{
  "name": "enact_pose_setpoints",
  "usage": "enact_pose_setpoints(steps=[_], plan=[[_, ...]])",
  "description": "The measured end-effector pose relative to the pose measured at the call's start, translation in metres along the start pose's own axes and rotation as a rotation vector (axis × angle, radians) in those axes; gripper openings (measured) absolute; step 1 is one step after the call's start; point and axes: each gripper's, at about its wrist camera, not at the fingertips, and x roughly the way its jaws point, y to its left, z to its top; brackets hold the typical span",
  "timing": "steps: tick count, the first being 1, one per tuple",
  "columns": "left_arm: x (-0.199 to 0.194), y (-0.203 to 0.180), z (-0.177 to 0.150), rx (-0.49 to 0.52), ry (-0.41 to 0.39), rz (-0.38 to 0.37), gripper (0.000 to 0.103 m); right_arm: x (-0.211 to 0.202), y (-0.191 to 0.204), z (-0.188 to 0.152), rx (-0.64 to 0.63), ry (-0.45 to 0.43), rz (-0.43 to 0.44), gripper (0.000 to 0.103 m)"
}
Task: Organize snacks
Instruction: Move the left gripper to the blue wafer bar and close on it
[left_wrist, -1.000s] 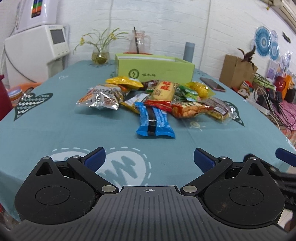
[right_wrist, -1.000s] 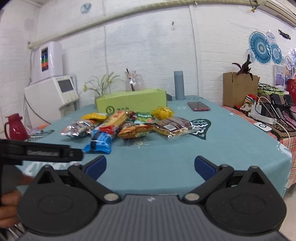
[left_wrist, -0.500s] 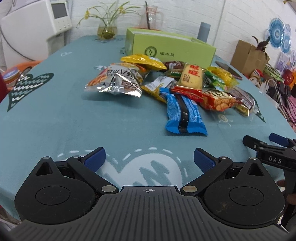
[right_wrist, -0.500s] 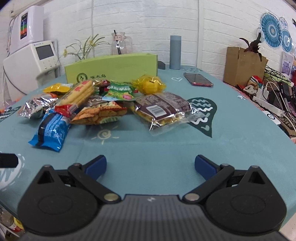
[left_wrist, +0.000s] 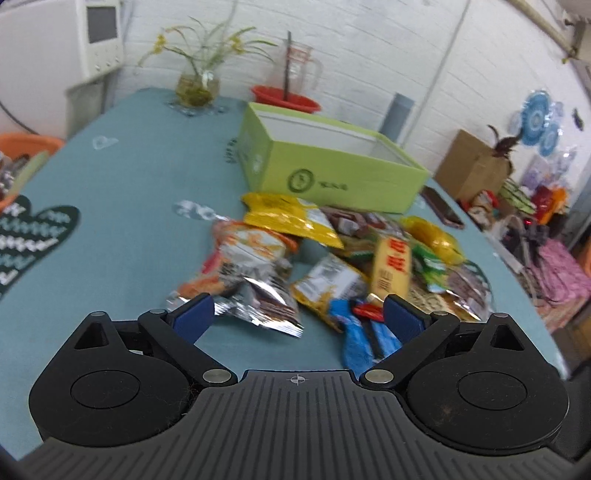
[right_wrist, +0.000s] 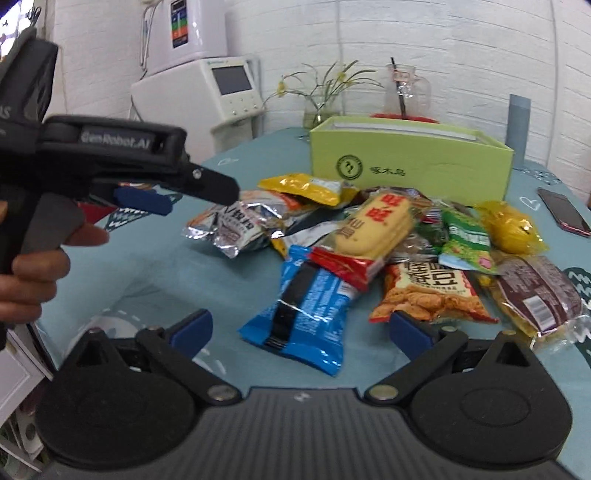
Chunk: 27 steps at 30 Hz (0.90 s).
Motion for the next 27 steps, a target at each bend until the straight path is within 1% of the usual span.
enact_pose_setpoints(steps=[1,2,4,6,7,10,12,15,17,21,24,26,27], plan=[[0.002,-0.003,-0.004,-0.011,0.026,-0.063,0.086,0.001,0.0,0.001,-0.002,0.004,0.007,0.101],[0.007,-0.007,-0.007,-0.024,0.053,-0.111,0.084,0.002,0.0,0.003,0.003,0.003,0.015,0.101],[0.02,-0.015,-0.009,-0.022,0.091,-0.155,0.08,0.0,-0.001,0.007,0.017,0.001,0.044,0.101],[0.033,-0.023,-0.009,-0.007,0.113,-0.11,0.074,-0.001,-0.002,0.008,0.035,-0.002,0.097,0.1],[0.039,-0.025,-0.01,0.003,0.122,-0.093,0.071,-0.002,-0.002,0.007,0.039,0.002,0.105,0.1],[0.042,-0.021,-0.008,-0.017,0.131,-0.107,0.071,0.006,-0.007,0.005,0.054,0.029,0.135,0.1],[0.041,-0.02,-0.007,-0.019,0.127,-0.102,0.071,0.017,-0.017,0.007,0.082,0.048,0.151,0.1],[0.038,-0.019,-0.007,-0.007,0.124,-0.075,0.071,0.017,-0.037,0.007,0.125,0.048,0.043,0.1],[0.039,-0.019,-0.008,-0.008,0.12,-0.076,0.073,0.011,-0.044,0.006,0.154,0.045,0.038,0.1],[0.051,-0.028,-0.008,0.008,0.149,-0.099,0.072,0.012,-0.02,0.003,0.054,0.071,0.099,0.1],[0.058,-0.034,-0.011,0.043,0.175,-0.107,0.069,0.021,-0.015,0.005,0.035,0.077,0.07,0.099],[0.064,-0.032,-0.013,0.042,0.191,-0.094,0.065,0.027,-0.015,0.006,0.015,0.079,0.074,0.097],[0.067,-0.03,-0.013,0.036,0.201,-0.088,0.06,0.03,-0.014,0.006,0.001,0.077,0.069,0.097]])
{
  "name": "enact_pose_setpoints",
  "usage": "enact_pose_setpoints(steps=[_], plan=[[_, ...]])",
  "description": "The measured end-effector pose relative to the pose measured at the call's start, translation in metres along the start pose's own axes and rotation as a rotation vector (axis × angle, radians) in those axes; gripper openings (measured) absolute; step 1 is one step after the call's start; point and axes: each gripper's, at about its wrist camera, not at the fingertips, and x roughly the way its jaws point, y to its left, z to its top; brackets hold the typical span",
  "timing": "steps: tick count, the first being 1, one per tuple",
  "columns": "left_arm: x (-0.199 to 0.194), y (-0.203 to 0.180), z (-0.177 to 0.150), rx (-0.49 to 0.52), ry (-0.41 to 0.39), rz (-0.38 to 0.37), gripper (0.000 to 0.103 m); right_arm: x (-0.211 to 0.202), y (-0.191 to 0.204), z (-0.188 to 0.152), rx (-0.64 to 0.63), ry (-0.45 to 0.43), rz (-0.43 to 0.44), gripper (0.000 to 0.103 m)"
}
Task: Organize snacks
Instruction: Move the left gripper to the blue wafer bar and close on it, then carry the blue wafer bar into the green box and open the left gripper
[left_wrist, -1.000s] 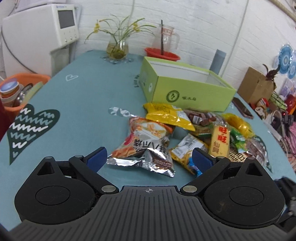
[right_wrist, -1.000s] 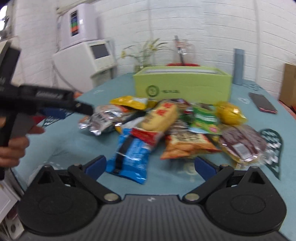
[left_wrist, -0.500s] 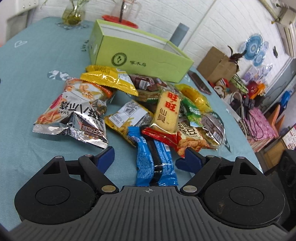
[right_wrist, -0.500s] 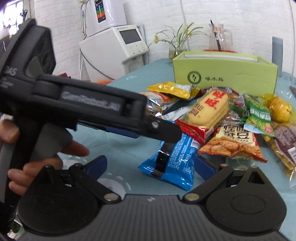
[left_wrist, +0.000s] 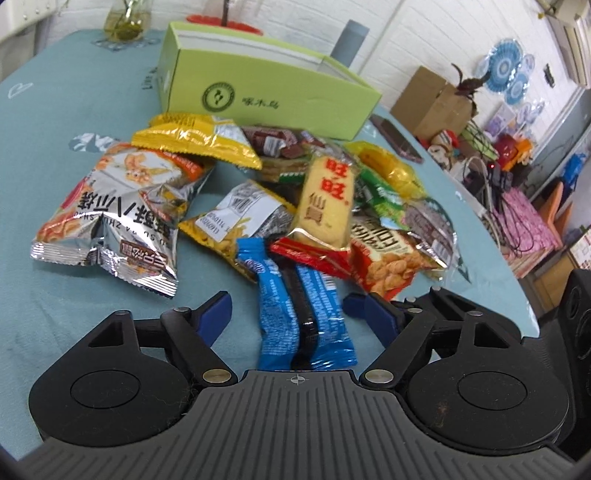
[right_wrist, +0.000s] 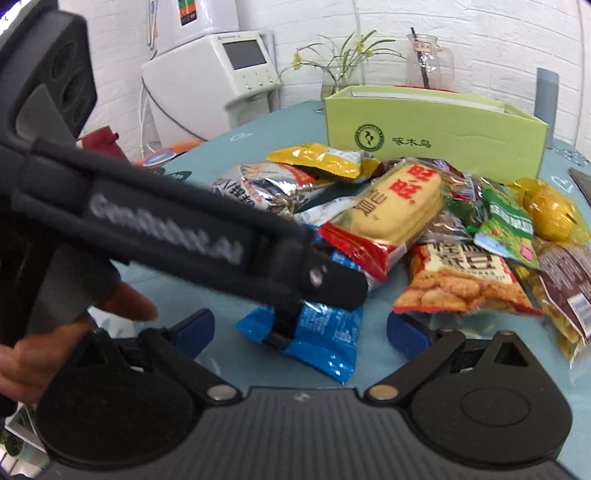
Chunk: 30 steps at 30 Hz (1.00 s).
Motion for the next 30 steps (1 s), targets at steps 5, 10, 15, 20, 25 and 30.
enact_pose_setpoints(steps=[5,10,15,20,25,30], plan=[[-0.002,0.002,-0.008,0.038,0.003,-0.035,0.02,-0.002,0.012,-0.004,-0.067,-0.008,-0.012,0.079],[-0.023,-0.002,-0.026,0.031,0.0,-0.041,0.018,-0.021,0.021,-0.012,-0.015,-0.013,0.034,0.078],[-0.06,-0.016,-0.015,0.062,-0.105,0.0,0.019,-0.045,0.028,0.006,-0.004,-0.106,0.101,0.079],[-0.078,-0.018,0.009,0.06,-0.191,0.015,0.019,-0.046,0.019,0.037,0.026,-0.184,0.161,0.079],[-0.071,-0.014,0.035,0.033,-0.22,-0.006,0.019,-0.038,0.009,0.058,0.005,-0.213,0.134,0.078],[-0.054,-0.011,0.086,0.042,-0.257,-0.035,0.018,-0.029,-0.012,0.096,-0.036,-0.254,0.094,0.078]])
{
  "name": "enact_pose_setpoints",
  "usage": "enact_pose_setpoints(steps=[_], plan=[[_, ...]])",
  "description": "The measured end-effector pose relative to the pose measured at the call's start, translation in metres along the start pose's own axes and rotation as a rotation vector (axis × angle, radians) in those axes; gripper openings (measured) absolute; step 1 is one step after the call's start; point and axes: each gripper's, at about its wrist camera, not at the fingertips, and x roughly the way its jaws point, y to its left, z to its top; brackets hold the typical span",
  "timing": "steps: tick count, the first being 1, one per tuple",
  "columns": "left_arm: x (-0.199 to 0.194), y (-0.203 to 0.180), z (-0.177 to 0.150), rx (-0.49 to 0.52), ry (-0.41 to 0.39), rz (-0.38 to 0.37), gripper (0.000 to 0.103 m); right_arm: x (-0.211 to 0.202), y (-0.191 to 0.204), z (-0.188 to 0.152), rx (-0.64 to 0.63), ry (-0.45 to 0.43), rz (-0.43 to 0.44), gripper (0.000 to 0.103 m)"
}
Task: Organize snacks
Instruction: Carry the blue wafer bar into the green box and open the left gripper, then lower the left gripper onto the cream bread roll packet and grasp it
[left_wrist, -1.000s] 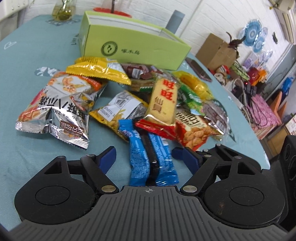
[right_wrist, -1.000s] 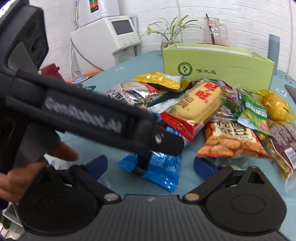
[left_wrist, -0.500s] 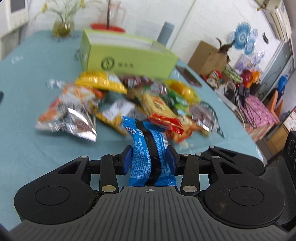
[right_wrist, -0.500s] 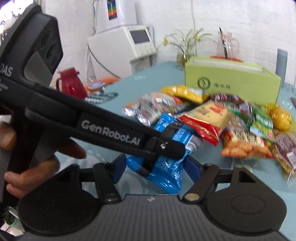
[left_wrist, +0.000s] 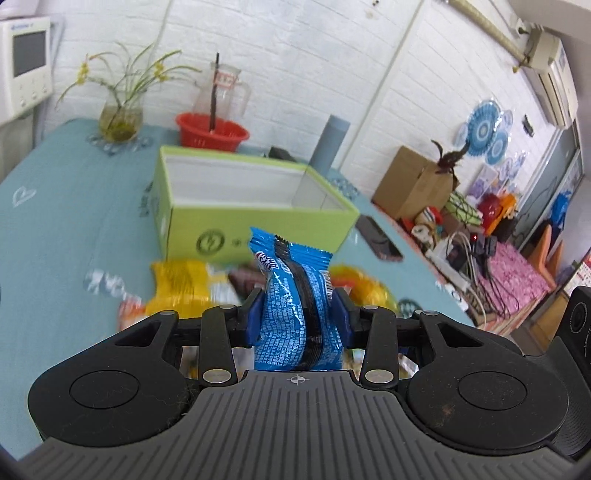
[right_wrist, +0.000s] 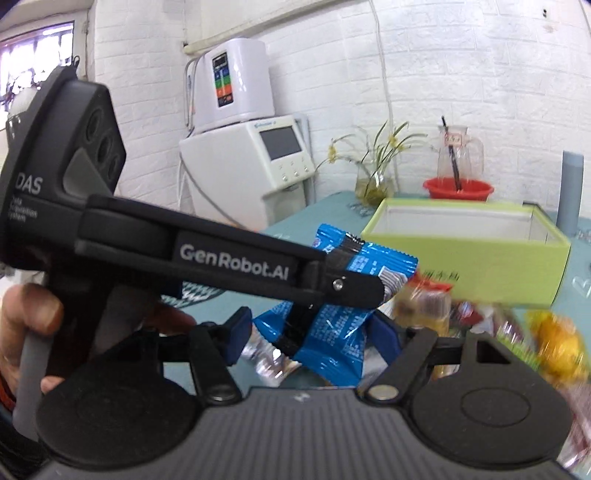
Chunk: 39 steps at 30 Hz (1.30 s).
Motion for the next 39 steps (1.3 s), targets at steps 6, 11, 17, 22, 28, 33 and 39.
enact_pose_setpoints(steps=[6,11,17,22,28,33,39], plan=[[0.068,0.03,0.086,-0.046,-0.025,-0.042,0.018,0.059,-0.05,0.06,-0.094,0.009,-0.059,0.078],[0.134,0.06,0.121,-0.05,-0.002,0.019,0.024,0.127,-0.089,0.08,-0.104,0.082,-0.08,0.077],[0.142,0.087,0.124,-0.062,-0.029,0.08,0.053,0.132,-0.117,0.076,-0.048,0.06,-0.11,0.092],[0.106,0.087,0.101,-0.057,-0.056,0.088,0.066,0.091,-0.099,0.05,-0.02,0.014,-0.065,0.093],[0.065,0.078,0.048,-0.09,-0.032,0.063,0.069,0.046,-0.058,0.003,0.003,0.053,-0.038,0.093],[0.036,0.052,-0.006,-0.055,0.021,-0.001,0.069,-0.013,-0.028,-0.043,0.037,0.04,-0.122,0.093],[0.018,0.02,-0.063,0.0,0.113,-0.06,0.069,-0.039,-0.006,-0.088,0.156,0.143,-0.074,0.093]])
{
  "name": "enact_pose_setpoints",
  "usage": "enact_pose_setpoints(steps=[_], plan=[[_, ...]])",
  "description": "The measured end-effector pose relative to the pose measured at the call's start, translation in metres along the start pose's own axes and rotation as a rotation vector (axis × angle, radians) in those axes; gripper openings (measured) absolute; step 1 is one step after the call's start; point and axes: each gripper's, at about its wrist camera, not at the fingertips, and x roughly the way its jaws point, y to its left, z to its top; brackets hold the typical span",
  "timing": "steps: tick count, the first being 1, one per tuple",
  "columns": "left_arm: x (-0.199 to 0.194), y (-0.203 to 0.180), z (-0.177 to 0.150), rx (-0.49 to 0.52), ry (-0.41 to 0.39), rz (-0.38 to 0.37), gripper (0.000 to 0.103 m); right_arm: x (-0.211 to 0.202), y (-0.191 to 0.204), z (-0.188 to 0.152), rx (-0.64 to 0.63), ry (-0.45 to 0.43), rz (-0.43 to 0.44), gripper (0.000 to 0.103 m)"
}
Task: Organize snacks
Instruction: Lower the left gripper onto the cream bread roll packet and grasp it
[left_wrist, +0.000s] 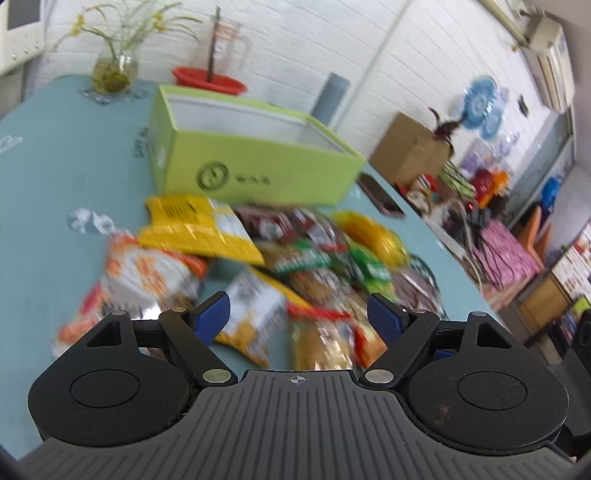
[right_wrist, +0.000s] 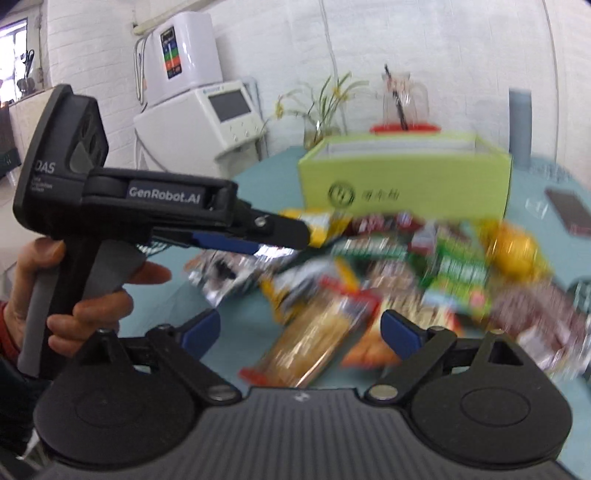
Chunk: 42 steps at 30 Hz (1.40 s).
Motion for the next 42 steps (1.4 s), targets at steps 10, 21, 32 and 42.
enact_pose_setpoints(steps=[10,21,32,42], plan=[[0.018,-0.013,-0.03,0.016,0.112,0.0,0.058,0.025,0.023,-0.013,-0.134,0.012,-0.071,0.094],[0.017,-0.009,-0.046,0.021,0.16,0.019,0.018,0.034,0.026,-0.021,-0.167,0.062,-0.02,0.092],[0.002,-0.01,-0.053,-0.003,0.138,0.071,0.05,0.022,0.025,-0.031,-0.089,0.062,-0.05,0.091],[-0.016,-0.011,-0.042,-0.078,0.098,-0.003,0.008,0.009,0.025,-0.009,-0.128,0.015,-0.048,0.053]])
